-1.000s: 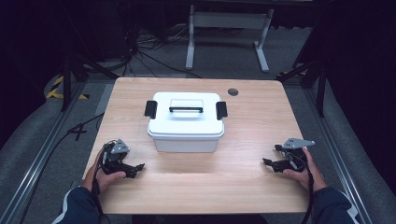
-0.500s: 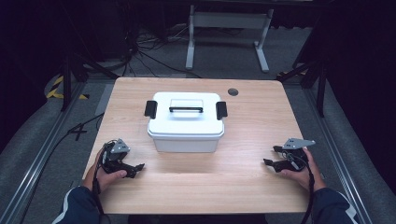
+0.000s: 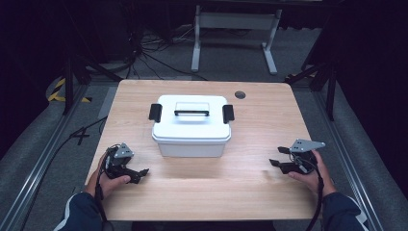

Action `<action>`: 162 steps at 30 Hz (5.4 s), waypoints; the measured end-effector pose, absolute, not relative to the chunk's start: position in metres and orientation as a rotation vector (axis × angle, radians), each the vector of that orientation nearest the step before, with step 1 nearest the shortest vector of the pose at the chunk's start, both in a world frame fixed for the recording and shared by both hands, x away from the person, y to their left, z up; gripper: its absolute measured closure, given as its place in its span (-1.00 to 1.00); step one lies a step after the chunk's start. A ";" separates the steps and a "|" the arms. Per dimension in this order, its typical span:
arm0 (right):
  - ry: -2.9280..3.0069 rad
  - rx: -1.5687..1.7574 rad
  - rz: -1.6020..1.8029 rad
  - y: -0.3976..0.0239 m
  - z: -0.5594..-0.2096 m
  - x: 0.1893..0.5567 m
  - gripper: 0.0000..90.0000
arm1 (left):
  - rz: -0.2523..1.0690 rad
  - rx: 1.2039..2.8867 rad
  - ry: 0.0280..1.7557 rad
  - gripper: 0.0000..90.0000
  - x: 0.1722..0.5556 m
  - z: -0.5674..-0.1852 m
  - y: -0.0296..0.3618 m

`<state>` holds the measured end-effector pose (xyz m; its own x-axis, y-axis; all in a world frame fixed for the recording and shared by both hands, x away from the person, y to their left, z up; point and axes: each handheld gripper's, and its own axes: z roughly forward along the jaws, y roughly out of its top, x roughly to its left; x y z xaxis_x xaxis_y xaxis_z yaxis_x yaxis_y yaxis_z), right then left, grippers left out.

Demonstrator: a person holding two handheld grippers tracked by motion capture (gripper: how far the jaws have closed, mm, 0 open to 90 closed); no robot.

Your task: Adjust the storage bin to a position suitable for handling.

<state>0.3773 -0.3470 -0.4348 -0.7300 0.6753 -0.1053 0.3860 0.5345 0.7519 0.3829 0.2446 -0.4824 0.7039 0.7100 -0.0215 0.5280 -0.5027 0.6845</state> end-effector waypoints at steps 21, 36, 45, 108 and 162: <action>2.415 0.697 1.110 -0.309 -0.389 0.390 -0.16 | 0.347 2.220 0.948 -1.00 0.382 -0.483 0.244; 2.419 0.575 1.083 -0.274 -0.339 0.403 -0.15 | 0.354 2.221 0.944 -0.99 0.383 -0.483 0.245; 2.425 0.493 1.069 -0.252 -0.308 0.415 -0.15 | 0.350 2.220 0.947 -0.99 0.382 -0.483 0.244; 2.719 0.024 0.401 -0.065 -0.290 0.489 0.85 | 0.346 2.220 0.941 -0.99 0.382 -0.483 0.245; 2.565 0.122 0.653 -0.174 -0.240 0.464 0.87 | 0.358 2.228 0.935 -0.99 0.382 -0.482 0.246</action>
<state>0.4639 -0.1742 -0.2399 -0.8776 0.2004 -0.4355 -0.0321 0.8818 0.4705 0.3820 0.2458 -0.4822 0.7035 0.7106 -0.0099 0.5219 -0.5070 0.6860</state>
